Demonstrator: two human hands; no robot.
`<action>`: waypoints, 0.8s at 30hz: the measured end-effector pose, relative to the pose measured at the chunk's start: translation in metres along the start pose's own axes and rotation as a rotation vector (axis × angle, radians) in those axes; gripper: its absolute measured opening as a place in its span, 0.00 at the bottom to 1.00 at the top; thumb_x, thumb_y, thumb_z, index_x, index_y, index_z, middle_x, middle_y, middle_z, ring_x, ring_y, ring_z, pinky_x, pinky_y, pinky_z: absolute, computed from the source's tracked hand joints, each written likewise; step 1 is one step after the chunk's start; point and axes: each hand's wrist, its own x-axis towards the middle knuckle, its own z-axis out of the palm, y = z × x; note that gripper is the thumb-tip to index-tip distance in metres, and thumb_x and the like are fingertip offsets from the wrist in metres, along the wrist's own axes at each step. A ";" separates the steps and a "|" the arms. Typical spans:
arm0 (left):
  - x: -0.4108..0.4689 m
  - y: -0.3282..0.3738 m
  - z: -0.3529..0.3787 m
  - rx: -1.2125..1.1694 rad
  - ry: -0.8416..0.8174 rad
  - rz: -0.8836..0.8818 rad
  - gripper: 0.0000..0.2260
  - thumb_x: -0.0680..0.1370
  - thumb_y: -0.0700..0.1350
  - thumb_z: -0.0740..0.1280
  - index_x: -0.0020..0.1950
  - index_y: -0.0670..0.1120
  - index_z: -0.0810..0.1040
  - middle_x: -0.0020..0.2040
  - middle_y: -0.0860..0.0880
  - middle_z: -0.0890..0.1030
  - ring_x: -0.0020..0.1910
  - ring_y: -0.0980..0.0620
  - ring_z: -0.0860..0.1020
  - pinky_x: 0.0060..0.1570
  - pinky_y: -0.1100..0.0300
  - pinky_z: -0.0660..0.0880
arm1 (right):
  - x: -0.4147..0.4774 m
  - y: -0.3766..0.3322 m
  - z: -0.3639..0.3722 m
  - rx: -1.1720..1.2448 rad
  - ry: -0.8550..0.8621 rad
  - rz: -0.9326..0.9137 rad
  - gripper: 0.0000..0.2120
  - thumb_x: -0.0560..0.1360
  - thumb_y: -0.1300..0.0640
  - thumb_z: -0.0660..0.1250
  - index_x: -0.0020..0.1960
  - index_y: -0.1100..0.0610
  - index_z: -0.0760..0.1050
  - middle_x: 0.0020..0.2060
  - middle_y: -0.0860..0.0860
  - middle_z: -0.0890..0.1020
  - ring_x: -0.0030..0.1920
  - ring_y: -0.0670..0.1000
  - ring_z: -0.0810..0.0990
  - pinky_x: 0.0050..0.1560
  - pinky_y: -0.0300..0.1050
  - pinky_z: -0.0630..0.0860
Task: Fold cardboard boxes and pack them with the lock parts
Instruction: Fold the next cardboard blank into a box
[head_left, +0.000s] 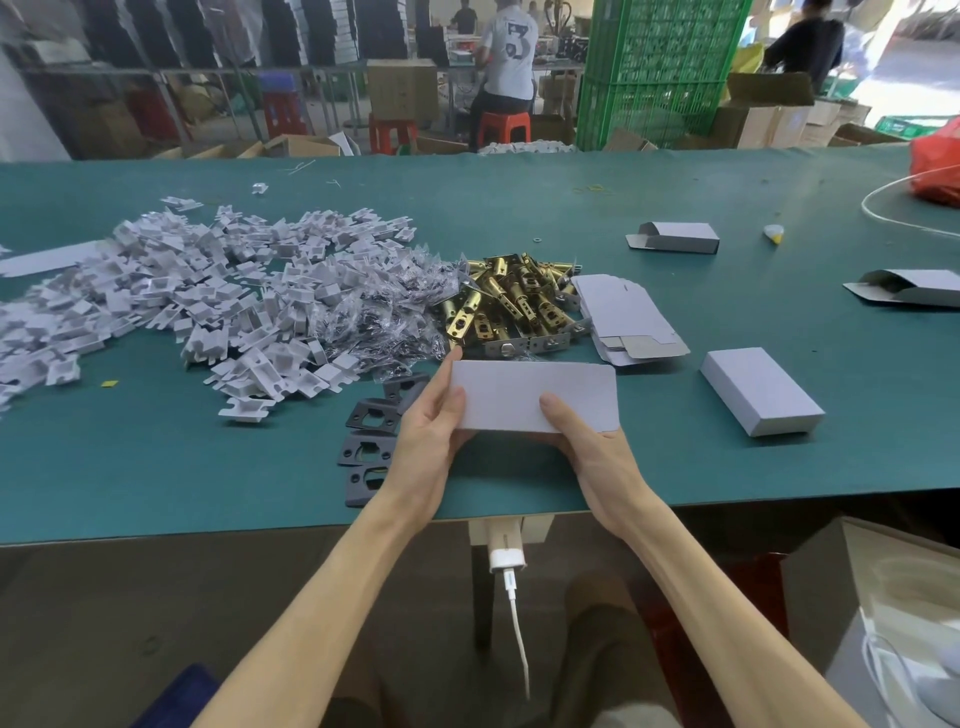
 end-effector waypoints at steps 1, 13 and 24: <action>0.000 -0.001 0.000 0.011 0.000 0.002 0.20 0.86 0.45 0.61 0.78 0.55 0.70 0.69 0.53 0.80 0.64 0.53 0.81 0.60 0.59 0.79 | 0.000 0.001 0.000 -0.008 -0.002 -0.002 0.25 0.68 0.42 0.74 0.61 0.51 0.77 0.52 0.48 0.86 0.56 0.49 0.84 0.59 0.43 0.78; 0.000 -0.004 0.002 0.215 -0.080 -0.003 0.24 0.87 0.46 0.60 0.83 0.52 0.60 0.76 0.50 0.73 0.72 0.52 0.74 0.74 0.51 0.71 | 0.000 0.006 0.002 -0.124 -0.017 -0.048 0.17 0.71 0.42 0.72 0.57 0.46 0.76 0.45 0.35 0.84 0.48 0.36 0.82 0.44 0.25 0.74; 0.000 0.003 0.005 0.088 -0.038 0.007 0.16 0.87 0.45 0.60 0.74 0.47 0.74 0.68 0.44 0.81 0.67 0.45 0.78 0.70 0.46 0.75 | -0.008 -0.005 0.010 -0.155 -0.045 -0.106 0.22 0.67 0.35 0.73 0.55 0.45 0.75 0.43 0.33 0.83 0.44 0.36 0.82 0.41 0.25 0.74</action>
